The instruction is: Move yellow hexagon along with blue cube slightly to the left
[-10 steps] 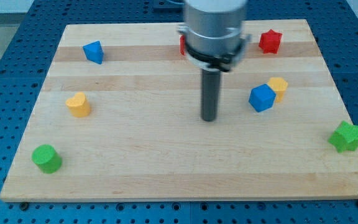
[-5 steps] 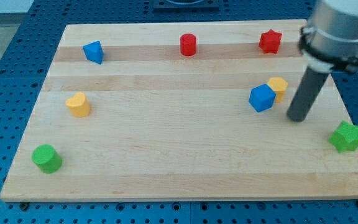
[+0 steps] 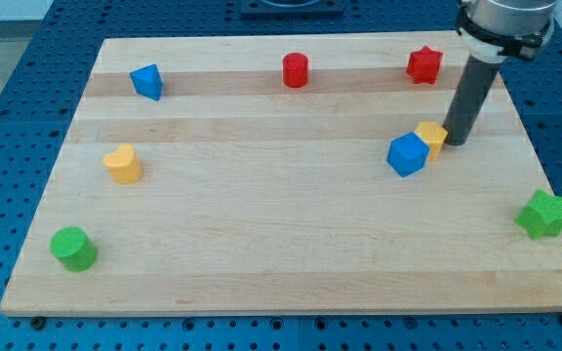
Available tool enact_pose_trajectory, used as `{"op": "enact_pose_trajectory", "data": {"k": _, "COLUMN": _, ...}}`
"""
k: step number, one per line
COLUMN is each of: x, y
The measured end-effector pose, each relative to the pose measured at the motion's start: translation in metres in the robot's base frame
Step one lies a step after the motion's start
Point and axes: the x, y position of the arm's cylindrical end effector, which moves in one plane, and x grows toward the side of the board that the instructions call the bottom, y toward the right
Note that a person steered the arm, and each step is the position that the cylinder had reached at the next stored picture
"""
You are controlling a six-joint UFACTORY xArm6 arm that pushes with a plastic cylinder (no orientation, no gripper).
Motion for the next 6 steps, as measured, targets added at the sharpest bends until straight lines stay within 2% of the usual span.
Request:
{"op": "enact_pose_trajectory", "data": {"k": 5, "x": 0.029, "y": -0.083}}
{"op": "enact_pose_trajectory", "data": {"k": 6, "x": 0.051, "y": -0.102}}
